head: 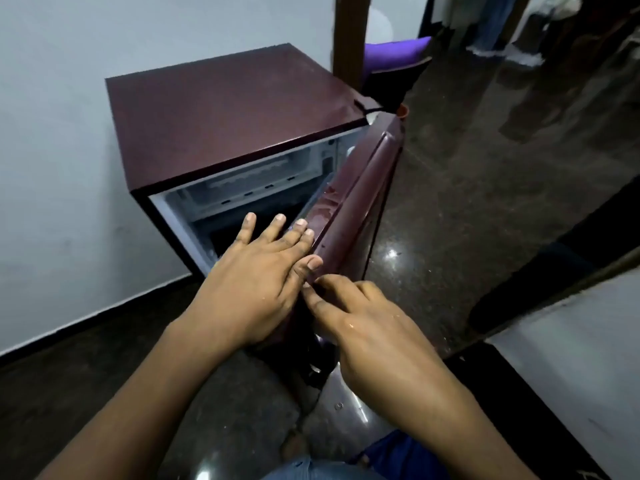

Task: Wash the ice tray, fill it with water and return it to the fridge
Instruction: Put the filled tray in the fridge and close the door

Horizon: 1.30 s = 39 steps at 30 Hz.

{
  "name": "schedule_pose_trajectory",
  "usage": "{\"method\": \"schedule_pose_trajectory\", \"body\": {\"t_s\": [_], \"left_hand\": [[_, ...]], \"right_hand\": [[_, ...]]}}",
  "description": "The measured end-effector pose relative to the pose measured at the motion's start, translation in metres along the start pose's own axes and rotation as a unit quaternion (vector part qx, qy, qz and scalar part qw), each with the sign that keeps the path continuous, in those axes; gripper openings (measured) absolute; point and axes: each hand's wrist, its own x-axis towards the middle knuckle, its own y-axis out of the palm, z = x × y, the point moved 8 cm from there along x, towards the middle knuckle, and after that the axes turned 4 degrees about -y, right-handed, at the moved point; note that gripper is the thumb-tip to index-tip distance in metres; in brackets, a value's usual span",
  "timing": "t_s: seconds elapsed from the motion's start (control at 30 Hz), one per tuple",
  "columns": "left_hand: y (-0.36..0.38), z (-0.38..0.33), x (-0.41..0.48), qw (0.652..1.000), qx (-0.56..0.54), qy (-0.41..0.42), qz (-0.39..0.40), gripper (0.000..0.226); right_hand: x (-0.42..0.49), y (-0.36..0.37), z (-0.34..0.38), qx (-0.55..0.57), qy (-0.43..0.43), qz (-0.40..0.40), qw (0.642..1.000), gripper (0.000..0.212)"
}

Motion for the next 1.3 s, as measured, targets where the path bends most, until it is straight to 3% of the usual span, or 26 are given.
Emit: {"method": "schedule_pose_trajectory", "body": {"t_s": [0.1,0.27,0.67,0.83,0.93,1.1,1.3], "left_hand": [[-0.003,0.029,-0.014,0.999,-0.008,-0.043,-0.004,0.085],[-0.006,0.073,-0.03,0.994,0.033,-0.103,-0.019,0.08],[-0.015,0.143,-0.027,0.983,0.112,-0.126,-0.08,0.071],[-0.041,0.203,-0.006,0.973,-0.081,-0.16,-0.143,0.075],[-0.061,0.257,0.015,0.958,-0.132,-0.19,-0.167,0.054],[-0.081,0.301,0.056,0.974,-0.117,-0.141,-0.135,0.048],[-0.082,0.292,0.1,0.998,0.006,-0.051,-0.036,0.075]], "right_hand": [[0.026,0.007,0.008,0.008,-0.017,-0.033,0.999,0.064],[0.08,0.009,0.005,0.016,-0.004,-0.102,0.995,0.065],[0.179,0.045,0.032,-0.043,-0.05,-0.071,0.995,0.078],[0.196,0.049,0.036,-0.064,-0.045,-0.089,0.993,0.092],[0.202,0.051,0.039,-0.07,-0.043,-0.098,0.992,0.096],[0.21,0.055,0.037,-0.084,-0.037,-0.116,0.989,0.099],[0.213,0.061,0.035,-0.082,-0.04,-0.138,0.986,0.107]]}}
